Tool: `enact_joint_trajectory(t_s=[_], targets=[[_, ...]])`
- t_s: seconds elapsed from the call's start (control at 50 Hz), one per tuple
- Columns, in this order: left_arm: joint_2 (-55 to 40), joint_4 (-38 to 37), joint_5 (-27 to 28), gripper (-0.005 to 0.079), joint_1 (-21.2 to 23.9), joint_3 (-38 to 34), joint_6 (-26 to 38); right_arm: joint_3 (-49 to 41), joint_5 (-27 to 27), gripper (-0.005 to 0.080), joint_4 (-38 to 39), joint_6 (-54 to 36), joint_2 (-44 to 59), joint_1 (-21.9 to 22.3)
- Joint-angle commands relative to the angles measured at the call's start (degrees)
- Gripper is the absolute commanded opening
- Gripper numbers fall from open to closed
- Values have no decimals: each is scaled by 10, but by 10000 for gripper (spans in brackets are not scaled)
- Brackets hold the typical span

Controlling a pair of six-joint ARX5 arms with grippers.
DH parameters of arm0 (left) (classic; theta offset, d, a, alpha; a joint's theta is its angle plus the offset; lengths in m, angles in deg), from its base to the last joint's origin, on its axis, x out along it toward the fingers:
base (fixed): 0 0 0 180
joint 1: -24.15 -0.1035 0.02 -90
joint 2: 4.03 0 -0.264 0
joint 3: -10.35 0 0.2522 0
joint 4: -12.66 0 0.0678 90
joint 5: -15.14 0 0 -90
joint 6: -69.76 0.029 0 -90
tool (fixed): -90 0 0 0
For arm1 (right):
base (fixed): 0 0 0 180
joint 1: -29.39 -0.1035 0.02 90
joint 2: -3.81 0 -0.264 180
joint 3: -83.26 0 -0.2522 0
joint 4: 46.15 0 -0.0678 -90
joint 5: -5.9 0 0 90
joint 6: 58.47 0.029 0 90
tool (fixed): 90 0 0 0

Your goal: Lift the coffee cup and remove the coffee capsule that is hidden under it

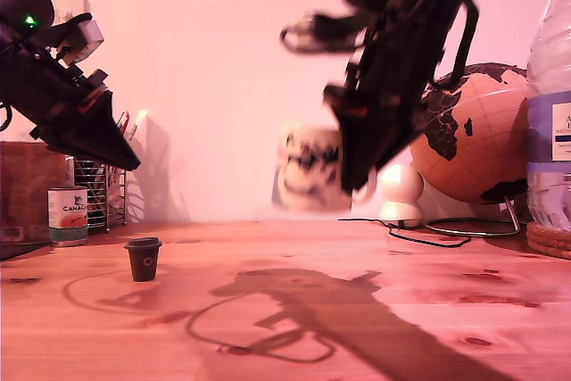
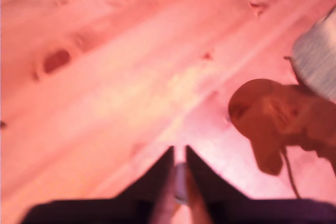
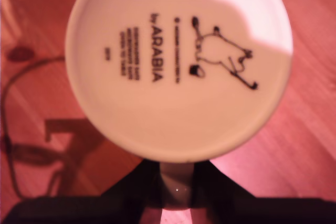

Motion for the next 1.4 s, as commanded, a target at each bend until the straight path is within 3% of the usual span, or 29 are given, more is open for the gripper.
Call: enact_joint_trajectory(t_s=[0.0,0.4,0.82,1.38], targets=[[-2,-2,1,-24,2,3,-2,51,0,-13,10,0,-5,-3],[-1,-8,1,-24,2,3,-2,147,6,-13,-55,0,85,-3],[-1,-5,1,-24,2,3,-2,151,-22,-13,-76,2,114,-3],[-1,-8,1,-24,2,3,-2,151,-18,-13,-70,2,150,-21]])
